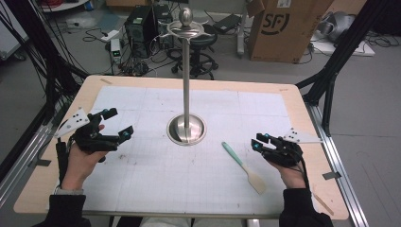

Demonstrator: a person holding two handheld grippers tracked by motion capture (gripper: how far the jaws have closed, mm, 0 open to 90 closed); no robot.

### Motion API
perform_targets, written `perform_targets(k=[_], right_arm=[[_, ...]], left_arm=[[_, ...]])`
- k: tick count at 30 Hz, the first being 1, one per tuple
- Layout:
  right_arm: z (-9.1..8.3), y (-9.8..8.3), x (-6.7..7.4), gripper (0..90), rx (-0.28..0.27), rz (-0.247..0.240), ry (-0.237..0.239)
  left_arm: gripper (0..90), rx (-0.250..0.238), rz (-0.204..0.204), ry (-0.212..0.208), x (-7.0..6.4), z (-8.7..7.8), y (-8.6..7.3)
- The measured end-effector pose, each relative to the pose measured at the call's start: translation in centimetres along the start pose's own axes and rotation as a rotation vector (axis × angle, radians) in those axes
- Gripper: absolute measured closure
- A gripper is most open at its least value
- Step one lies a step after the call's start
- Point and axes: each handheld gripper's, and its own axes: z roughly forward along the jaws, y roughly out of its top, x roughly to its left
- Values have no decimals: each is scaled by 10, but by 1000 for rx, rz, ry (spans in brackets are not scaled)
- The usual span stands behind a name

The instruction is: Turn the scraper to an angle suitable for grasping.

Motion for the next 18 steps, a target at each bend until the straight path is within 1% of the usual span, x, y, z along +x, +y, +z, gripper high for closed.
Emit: perform_targets(k=[1, 2, 5, 7, 8, 9, 10, 11, 12, 14, 17, 18], right_arm=[[1, -1, 0, 718, 8, 1, 2], [3, -2, -1, 754, 24, 0, -8], [9, -5, -1, 784, 46, 0, -8], [13, -6, 0, 829, 61, 13, -9], [17, -7, -1, 864, 69, 11, -5], [17, -7, -1, 864, 69, 11, -5], [22, -9, -1, 896, 94, 12, 0], [24, -10, -1, 896, 105, 19, 6], [27, -11, -1, 897, 119, 22, 14], [34, -13, 0, 898, 151, 7, 19], [42, -15, 1, 897, 188, -16, 19], [45, -16, 2, 898, 199, -24, 12]], left_arm=[[33, 2, 5, 2, -1, 0, 0], [32, 12, 18, 2, -2, 1, 0], [32, 19, 19, 7, -3, 1, 0], [32, 22, 29, 12, -3, 1, 0], [32, 20, 30, 17, -4, 1, 0], [32, 17, 35, 26, -4, 0, 0], [32, 15, 46, 43, -4, -1, 0], [32, 15, 46, 43, -4, -1, 0], [32, 12, 49, 52, -4, -2, -1], [32, 12, 47, 62, -3, -3, -1], [32, 19, 48, 63, -3, -5, -2], [32, 27, 52, 67, -3, -5, -4]])
